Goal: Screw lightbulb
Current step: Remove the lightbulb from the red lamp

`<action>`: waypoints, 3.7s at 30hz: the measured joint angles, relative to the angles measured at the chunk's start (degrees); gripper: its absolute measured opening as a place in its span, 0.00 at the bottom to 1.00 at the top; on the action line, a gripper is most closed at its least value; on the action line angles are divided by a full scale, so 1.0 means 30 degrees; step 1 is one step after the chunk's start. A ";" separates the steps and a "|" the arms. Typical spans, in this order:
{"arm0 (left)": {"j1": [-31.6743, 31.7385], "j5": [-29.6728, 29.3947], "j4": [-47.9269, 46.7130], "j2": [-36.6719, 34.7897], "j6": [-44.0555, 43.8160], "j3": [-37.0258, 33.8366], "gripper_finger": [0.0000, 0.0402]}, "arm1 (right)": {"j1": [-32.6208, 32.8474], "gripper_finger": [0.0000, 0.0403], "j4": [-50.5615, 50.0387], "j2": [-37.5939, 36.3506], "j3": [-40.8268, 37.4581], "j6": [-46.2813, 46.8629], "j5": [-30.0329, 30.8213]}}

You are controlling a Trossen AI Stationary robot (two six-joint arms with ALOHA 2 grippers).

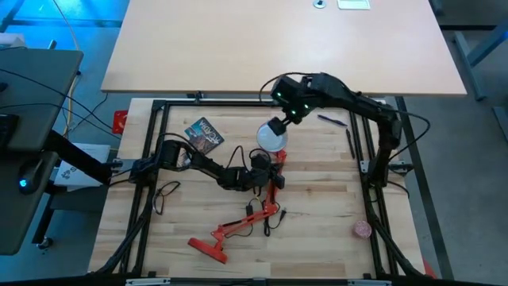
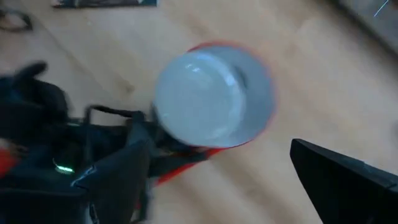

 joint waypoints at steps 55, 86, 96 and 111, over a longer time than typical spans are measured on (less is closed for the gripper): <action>0.0313 0.1066 0.0092 -0.0015 0.0612 0.0000 0.00 | -0.0974 0.34 0.1177 0.4183 -0.0692 -0.4976 -0.1775; 0.0233 0.1193 0.0051 -0.0036 0.0612 0.0000 0.00 | 0.0237 0.00 0.1159 0.4430 0.1697 -2.9556 -0.1602; 0.0262 0.1434 0.0007 -0.0036 0.0590 0.0000 0.00 | 0.0831 0.00 -0.1345 0.4058 0.5716 -0.5928 -0.2179; 0.0262 0.1657 0.0024 -0.0036 0.0609 -0.0007 0.00 | 0.1531 0.00 0.0732 0.3931 -0.0234 0.1670 -0.1090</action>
